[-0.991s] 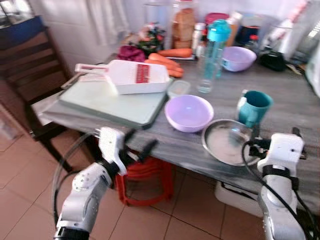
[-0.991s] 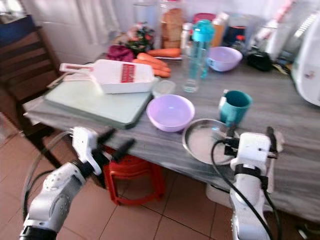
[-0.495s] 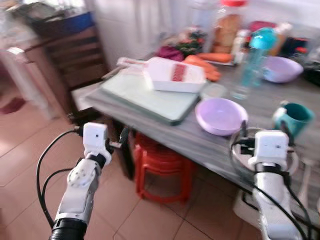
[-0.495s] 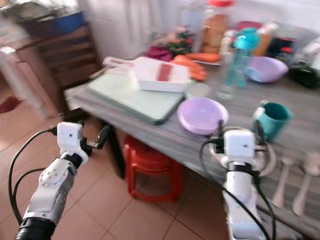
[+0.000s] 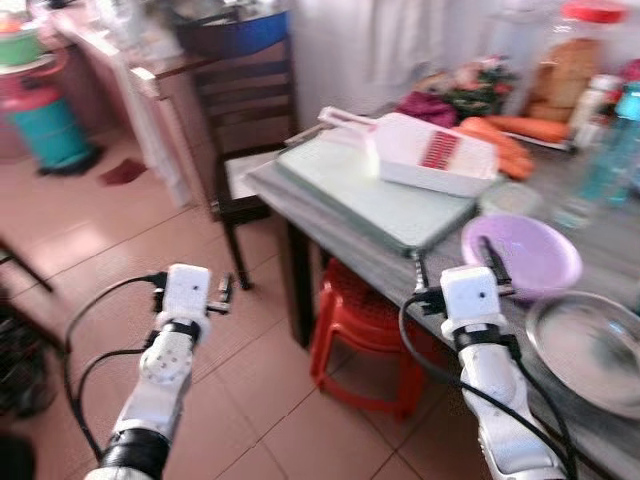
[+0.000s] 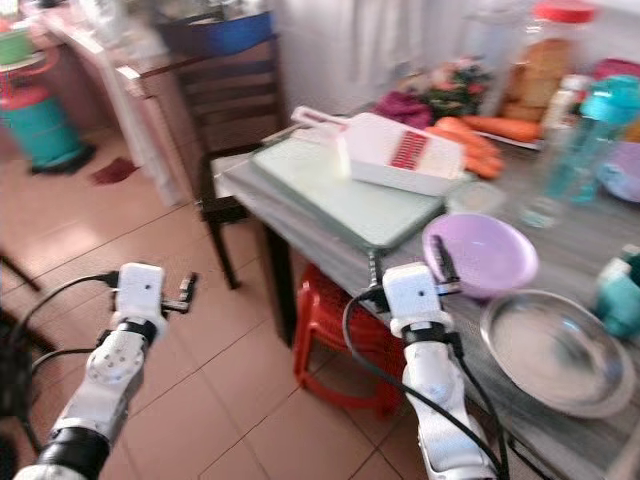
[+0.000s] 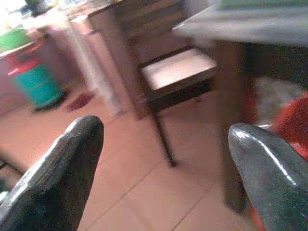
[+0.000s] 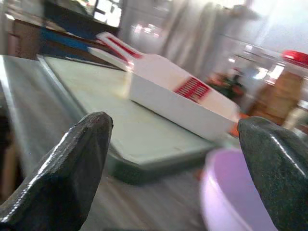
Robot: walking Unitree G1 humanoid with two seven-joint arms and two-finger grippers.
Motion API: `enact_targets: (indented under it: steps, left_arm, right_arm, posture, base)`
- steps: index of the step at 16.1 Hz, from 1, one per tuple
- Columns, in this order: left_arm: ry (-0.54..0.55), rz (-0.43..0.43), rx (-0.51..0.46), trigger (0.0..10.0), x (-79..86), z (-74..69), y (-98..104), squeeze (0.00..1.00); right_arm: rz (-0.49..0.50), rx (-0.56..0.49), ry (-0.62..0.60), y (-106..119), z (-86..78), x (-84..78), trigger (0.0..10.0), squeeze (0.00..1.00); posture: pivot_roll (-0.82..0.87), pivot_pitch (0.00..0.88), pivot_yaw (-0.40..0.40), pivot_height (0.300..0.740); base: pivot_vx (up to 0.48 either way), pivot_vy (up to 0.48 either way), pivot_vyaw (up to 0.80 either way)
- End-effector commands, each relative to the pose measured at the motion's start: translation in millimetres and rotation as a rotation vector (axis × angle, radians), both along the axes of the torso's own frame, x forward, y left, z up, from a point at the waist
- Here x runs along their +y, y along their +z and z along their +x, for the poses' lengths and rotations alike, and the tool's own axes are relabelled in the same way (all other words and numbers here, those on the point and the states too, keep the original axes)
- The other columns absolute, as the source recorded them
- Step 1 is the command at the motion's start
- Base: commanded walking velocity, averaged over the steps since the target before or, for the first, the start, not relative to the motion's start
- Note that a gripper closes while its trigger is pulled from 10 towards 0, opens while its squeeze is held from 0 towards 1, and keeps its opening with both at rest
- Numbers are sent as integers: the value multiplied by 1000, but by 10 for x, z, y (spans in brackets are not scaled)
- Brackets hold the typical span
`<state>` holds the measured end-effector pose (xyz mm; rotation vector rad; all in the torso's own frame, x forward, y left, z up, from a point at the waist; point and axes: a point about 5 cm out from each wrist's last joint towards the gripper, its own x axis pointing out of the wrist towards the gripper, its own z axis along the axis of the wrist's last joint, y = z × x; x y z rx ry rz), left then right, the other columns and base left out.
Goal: Setting the table
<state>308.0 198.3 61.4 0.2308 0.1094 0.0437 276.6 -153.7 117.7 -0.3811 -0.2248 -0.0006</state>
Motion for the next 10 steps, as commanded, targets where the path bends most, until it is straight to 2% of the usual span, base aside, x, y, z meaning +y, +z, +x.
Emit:
enact_targets:
  steps: [1, 3, 5, 6, 8, 10]
  left_arm:
    - [34, 0, 22, 10000, 55, -11, -51, 0]
    - [54, 20, 76, 10000, 92, -50, -174, 0]
    - [52, -19, 152, 10000, 80, -99, -324, 0]
    - [25, 2, 168, 10000, 57, -118, -362, 0]
    - [63, 16, 182, 10000, 55, -119, -402, 0]
    - [86, 19, 191, 10000, 84, -116, -418, 0]
  right_arm:
    - [-4, 7, 24, -17, 4, 34, 10000, 0]
    - [4, 27, 35, -73, -7, 34, 10000, 0]
    - [9, 62, 61, -163, -2, 50, 10000, 0]
    - [10, 80, 70, -197, 13, 40, 10000, 0]
    - [21, 123, 41, -301, 68, -57, 10000, 0]
    - [11, 125, 44, -309, 96, -69, 10000, 0]
  posture:
    - [-1, 0, 48, 740]
    - [-1, 0, 48, 740]
    - [-3, 0, 46, 740]
    - [5, 0, 37, 740]
    - [15, 0, 32, 740]
    - [20, 0, 34, 740]
  base:
    - [0, 0, 794]
    - [0, 0, 794]
    - [0, 0, 794]
    - [0, 0, 794]
    - [0, 0, 788]
    - [0, 0, 788]
